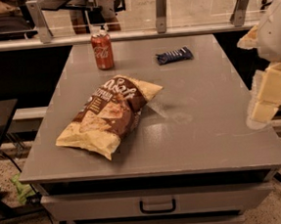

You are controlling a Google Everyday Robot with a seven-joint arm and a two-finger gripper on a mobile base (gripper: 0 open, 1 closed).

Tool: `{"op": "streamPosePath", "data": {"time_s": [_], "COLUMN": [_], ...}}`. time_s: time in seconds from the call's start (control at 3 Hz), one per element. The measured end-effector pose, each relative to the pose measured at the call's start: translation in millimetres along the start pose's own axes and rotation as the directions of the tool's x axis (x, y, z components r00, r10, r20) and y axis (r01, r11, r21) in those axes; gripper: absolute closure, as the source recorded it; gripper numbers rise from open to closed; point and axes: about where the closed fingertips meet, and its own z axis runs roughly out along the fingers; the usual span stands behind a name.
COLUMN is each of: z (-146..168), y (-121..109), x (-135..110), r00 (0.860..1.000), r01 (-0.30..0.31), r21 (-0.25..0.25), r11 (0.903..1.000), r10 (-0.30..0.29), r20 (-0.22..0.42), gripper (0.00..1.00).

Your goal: Pick brown chip bag

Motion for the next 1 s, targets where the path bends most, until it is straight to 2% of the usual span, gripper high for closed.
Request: {"op": "streamPosePath", "data": {"time_s": [0.33, 0.67, 1.0], "z": [15.6, 38.0, 63.2], "y": [-16.7, -37.2, -54.5], "x": [-21.2, -52.4, -84.7], "r00": [0.999, 0.994, 0.985], "r01": [0.04, 0.101, 0.157], "r21": [0.0, -0.016, -0.042], "r11": [0.9992, 0.9948, 0.9868], "r10": [-0.04, -0.1, -0.153], "r20": [0.019, 0.049, 0.085], "gripper": [0.0, 0.0, 0.0]}}
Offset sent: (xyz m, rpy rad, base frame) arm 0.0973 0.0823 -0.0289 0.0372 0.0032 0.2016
